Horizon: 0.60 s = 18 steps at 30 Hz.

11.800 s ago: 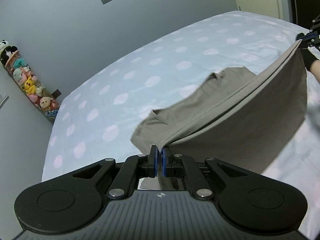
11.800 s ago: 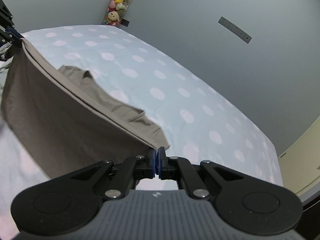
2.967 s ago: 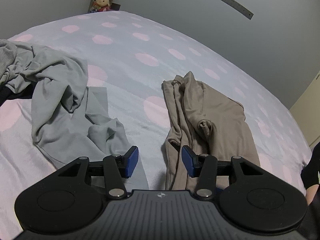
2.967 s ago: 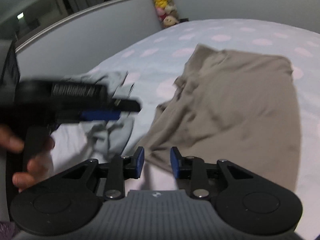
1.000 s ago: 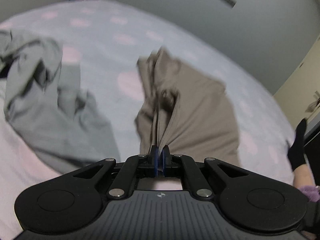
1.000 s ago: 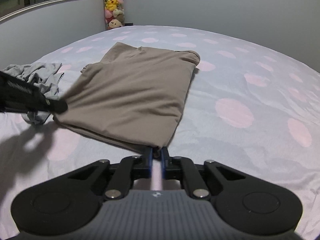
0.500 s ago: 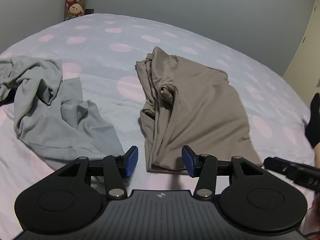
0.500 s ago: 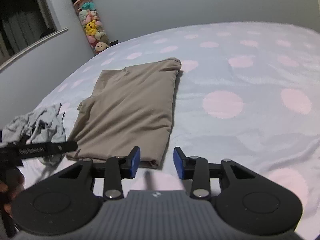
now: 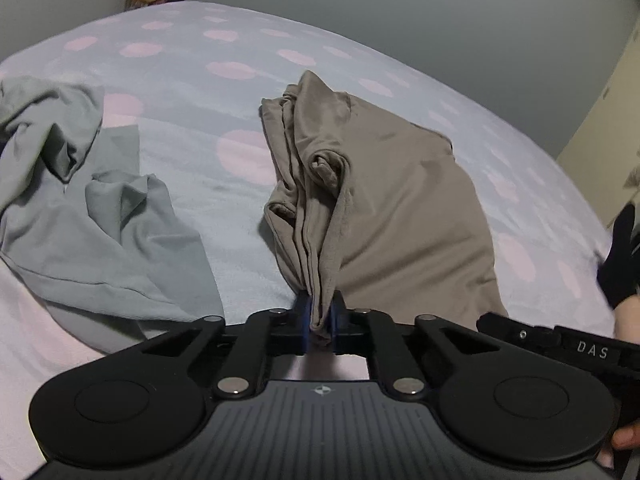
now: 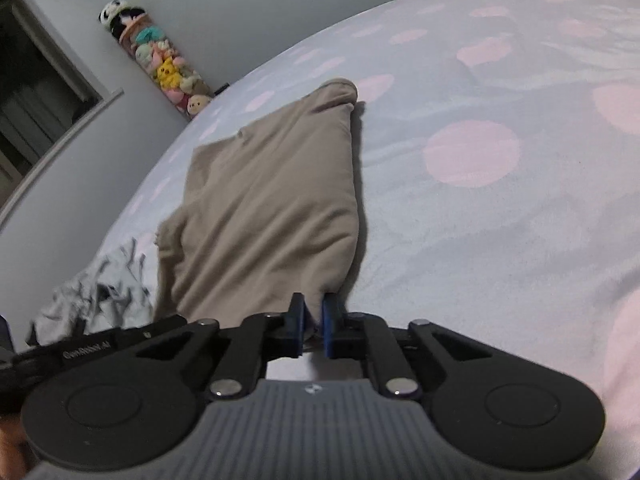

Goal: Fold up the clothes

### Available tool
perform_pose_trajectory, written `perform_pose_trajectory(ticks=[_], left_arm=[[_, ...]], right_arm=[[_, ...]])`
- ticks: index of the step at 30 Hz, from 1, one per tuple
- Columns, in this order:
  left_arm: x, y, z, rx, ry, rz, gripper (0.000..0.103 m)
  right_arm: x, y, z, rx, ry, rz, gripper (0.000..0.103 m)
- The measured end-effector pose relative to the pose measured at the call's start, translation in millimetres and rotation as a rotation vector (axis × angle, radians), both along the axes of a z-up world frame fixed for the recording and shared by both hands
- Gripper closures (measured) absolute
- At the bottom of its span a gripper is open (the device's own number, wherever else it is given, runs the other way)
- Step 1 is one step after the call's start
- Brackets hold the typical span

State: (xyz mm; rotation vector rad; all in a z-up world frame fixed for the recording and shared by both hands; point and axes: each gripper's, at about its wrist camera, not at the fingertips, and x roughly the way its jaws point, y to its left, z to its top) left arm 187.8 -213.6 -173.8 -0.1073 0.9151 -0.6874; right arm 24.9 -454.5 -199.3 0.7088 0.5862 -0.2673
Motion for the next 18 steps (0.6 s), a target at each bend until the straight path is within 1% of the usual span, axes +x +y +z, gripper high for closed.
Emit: perform_pose_trajectory(ticks=[6, 9, 12, 14, 18], left_arm=[[-5, 10, 13, -0.090, 0.060, 0.017, 0.098], [-11, 16, 20, -0.125, 0.098, 0.021, 0.098], [-27, 23, 30, -0.136, 0.155, 0.013, 0.098], [-45, 27, 36, -0.133, 0.192, -0.003, 0.098], [-90, 28, 45, -0.070, 0.213, -0.052, 0.098]], right_arm=[[-15, 3, 35, -0.033, -0.044, -0.001, 0.095], [-29, 1, 54, -0.014, -0.050, 0.007, 0.095], [-52, 2, 70, -0.005, -0.034, 0.027, 0.095], [-71, 5, 78, -0.002, -0.015, 0.037, 0.095], [-117, 17, 82, -0.013, 0.039, 0.054, 0.095]])
